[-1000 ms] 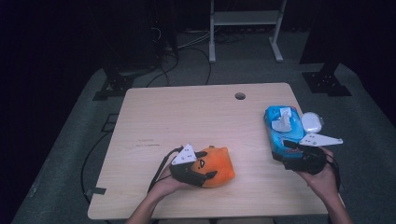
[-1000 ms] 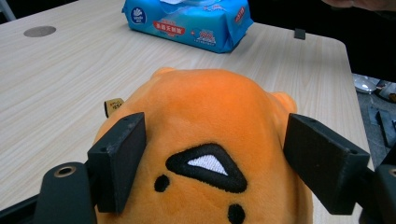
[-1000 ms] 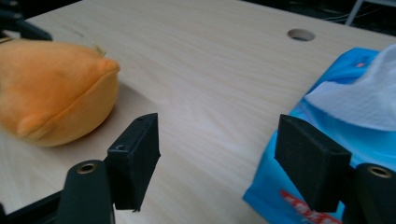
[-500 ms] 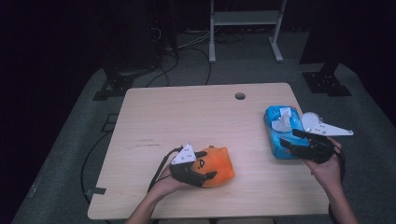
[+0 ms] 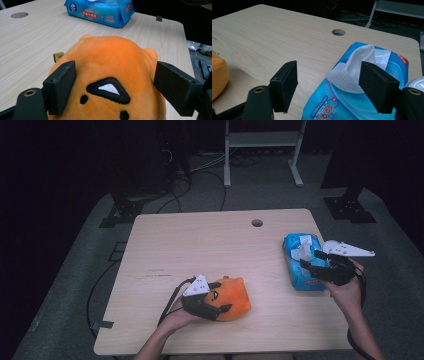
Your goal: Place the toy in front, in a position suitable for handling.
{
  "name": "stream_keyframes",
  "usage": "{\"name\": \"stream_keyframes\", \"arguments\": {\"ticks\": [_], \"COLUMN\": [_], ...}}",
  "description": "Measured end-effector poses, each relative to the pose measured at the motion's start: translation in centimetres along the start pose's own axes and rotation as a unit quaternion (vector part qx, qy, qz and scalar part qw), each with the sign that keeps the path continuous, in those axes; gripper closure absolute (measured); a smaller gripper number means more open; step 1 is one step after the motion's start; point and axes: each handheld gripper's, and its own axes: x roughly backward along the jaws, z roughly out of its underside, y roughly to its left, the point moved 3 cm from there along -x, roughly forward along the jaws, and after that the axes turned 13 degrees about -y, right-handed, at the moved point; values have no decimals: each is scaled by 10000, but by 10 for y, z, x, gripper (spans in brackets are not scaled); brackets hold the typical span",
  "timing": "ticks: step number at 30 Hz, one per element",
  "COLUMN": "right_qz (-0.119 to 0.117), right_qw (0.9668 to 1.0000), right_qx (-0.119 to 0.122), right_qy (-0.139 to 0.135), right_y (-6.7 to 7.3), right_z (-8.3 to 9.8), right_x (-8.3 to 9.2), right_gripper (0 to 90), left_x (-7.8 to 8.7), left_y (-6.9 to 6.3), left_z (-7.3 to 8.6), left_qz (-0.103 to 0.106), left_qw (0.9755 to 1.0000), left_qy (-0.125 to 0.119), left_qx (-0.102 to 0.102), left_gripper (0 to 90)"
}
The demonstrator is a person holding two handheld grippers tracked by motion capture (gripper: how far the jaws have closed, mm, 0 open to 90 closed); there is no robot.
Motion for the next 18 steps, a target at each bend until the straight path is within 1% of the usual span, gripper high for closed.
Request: {"name": "stream_keyframes", "arguments": {"ticks": [6,14,18], "right_qz": [74,206,261], "right_qw": [10000,9998,9996], "right_qx": [2,25,41], "right_qy": [47,65,123], "right_y": [-4,-9,-11], "right_z": [-1,2,4], "right_x": [-10,-24,-30], "right_gripper": [307,315,326], "left_x": [-1,-1,-2], "left_y": [-1,0,-1], "left_z": [0,1,1], "left_qz": [10,-3,-14], "left_qw": [10000,10000,10000], "left_qy": [13,2,22], "left_qx": [9,21,1], "left_gripper": [168,168,158]}}
